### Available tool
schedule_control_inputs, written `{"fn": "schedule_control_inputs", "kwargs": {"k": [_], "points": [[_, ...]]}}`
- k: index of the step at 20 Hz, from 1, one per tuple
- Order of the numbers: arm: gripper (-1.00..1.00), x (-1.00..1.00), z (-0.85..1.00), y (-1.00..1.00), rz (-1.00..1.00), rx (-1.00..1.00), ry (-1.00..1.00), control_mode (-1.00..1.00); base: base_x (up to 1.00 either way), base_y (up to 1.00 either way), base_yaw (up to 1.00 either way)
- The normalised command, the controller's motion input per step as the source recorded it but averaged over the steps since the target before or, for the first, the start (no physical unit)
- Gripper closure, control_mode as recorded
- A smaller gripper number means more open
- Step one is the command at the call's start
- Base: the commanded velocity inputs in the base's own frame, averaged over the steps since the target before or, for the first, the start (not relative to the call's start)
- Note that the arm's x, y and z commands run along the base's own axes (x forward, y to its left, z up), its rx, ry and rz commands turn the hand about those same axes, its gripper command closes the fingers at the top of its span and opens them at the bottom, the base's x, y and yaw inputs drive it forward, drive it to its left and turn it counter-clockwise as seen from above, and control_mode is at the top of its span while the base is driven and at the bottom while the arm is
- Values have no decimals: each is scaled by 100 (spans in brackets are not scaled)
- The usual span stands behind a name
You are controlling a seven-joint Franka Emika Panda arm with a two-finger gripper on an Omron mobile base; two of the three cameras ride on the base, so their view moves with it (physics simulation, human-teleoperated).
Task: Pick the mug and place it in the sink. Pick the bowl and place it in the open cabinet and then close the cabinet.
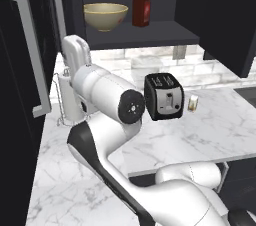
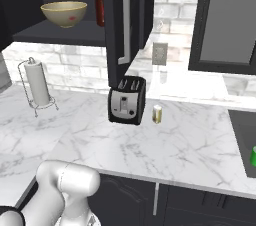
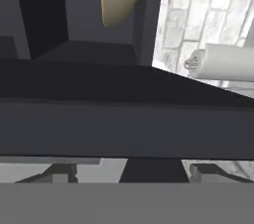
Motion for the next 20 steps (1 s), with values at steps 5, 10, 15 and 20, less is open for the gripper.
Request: {"fn": "schedule_control_inputs", "kwargs": {"k": [5,10,15,20], "points": [[-100,60,-17,-52,-4,0,-2,-100,0,0,0],[-100,71,-5,-35,-5,0,-1,-100,0,0,0],[-100,80,-2,-12,-8,0,0,-100,0,0,0],[-100,73,-9,-21,-6,0,0,-100,0,0,0]]}}
